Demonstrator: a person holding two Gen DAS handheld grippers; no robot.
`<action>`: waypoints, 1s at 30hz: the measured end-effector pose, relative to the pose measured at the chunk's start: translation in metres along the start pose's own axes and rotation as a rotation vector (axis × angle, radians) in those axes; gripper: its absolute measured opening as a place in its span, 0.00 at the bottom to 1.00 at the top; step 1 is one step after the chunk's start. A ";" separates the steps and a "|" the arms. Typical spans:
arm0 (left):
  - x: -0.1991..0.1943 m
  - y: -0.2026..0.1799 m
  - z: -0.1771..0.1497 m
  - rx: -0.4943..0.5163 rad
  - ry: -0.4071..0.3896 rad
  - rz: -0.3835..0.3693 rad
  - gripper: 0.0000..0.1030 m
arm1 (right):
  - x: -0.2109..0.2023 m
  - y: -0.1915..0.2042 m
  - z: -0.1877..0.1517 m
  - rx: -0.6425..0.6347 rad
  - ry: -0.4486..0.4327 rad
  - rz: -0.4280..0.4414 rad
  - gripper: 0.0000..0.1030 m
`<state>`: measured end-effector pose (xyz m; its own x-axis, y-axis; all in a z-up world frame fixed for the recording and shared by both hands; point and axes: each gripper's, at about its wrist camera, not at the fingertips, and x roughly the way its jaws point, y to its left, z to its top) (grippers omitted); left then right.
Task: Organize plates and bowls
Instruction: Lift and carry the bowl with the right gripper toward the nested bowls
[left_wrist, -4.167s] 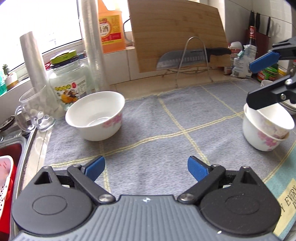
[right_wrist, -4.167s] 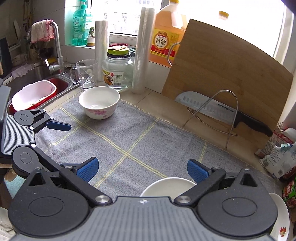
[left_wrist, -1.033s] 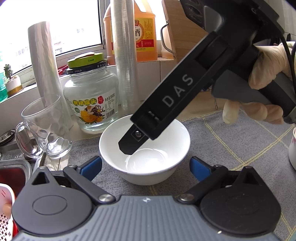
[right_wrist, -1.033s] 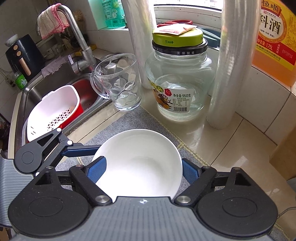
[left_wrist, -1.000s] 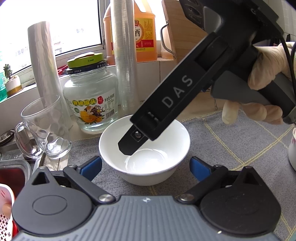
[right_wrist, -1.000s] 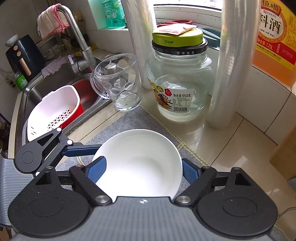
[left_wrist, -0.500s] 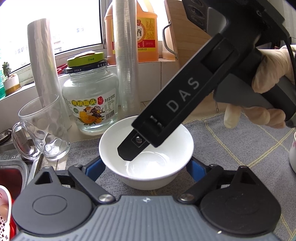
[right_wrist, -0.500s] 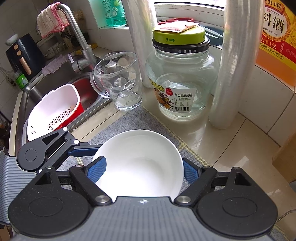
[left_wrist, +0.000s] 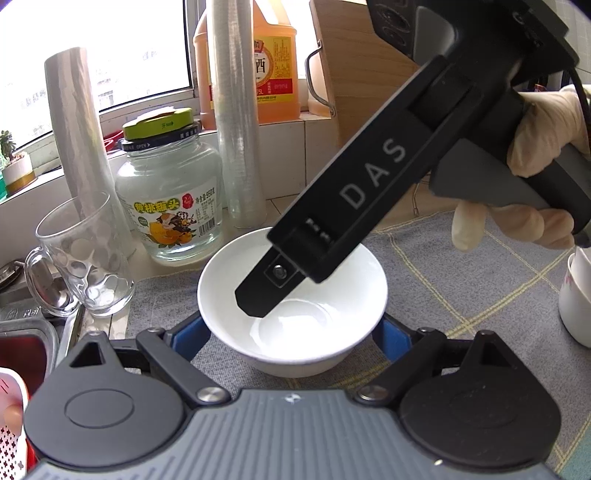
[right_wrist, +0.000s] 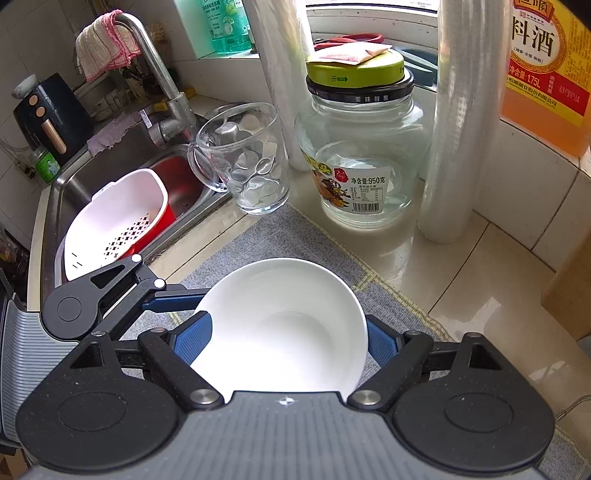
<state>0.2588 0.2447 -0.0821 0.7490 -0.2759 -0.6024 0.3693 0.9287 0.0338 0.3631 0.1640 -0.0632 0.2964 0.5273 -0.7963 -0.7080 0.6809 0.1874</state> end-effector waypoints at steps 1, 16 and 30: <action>-0.003 -0.003 0.001 0.005 0.004 -0.003 0.90 | -0.004 0.000 -0.002 0.006 -0.001 0.004 0.88; -0.046 -0.041 0.005 0.063 0.037 -0.062 0.90 | -0.060 0.020 -0.042 0.065 -0.039 0.036 0.92; -0.081 -0.081 0.007 0.107 0.042 -0.107 0.90 | -0.112 0.031 -0.087 0.101 -0.081 0.039 0.92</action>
<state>0.1723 0.1904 -0.0301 0.6793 -0.3592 -0.6399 0.5038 0.8623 0.0509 0.2526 0.0823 -0.0184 0.3235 0.5907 -0.7392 -0.6532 0.7047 0.2772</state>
